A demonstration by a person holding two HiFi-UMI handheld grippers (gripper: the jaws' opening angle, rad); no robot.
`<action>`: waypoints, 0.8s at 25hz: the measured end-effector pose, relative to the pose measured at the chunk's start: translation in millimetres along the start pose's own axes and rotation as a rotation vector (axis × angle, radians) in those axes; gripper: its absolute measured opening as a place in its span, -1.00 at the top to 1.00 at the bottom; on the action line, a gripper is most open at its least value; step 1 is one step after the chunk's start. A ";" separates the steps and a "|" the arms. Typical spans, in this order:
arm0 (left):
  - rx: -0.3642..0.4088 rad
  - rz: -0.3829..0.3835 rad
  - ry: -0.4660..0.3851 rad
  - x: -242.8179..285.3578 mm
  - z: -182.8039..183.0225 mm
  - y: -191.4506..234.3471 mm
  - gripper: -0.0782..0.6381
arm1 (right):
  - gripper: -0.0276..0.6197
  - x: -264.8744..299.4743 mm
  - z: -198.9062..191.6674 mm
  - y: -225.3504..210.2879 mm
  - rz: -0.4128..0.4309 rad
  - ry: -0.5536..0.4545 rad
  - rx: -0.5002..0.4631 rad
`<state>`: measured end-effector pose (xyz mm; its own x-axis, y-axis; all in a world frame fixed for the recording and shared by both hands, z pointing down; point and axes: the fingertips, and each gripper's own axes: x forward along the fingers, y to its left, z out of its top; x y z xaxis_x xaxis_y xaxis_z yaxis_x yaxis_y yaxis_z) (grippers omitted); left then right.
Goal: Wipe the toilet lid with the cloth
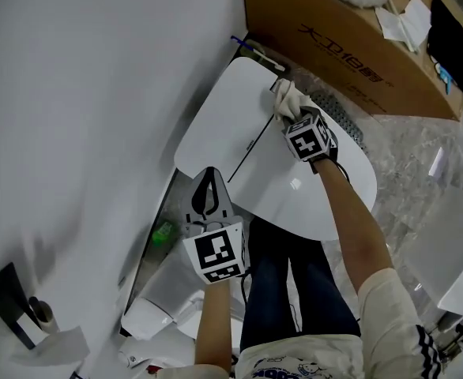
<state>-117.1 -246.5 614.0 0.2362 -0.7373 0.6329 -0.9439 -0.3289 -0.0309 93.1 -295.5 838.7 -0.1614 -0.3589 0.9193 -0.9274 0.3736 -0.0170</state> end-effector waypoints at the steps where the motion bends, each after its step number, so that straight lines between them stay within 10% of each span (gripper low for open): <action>1: 0.000 0.001 0.004 -1.0 -2.4 -1.3 0.77 | 0.42 1.5 -1.6 -1.0 0.006 0.002 0.027; 20: 0.018 -0.037 0.018 -14.2 -7.1 -38.8 0.77 | 0.41 -30.9 -87.9 -29.4 0.015 0.004 0.148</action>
<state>-85.4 -219.1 611.6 0.2663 -0.7138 0.6477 -0.9304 -0.3660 -0.0209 155.1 -220.2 845.4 -0.1746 -0.3511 0.9199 -0.9645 0.2489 -0.0881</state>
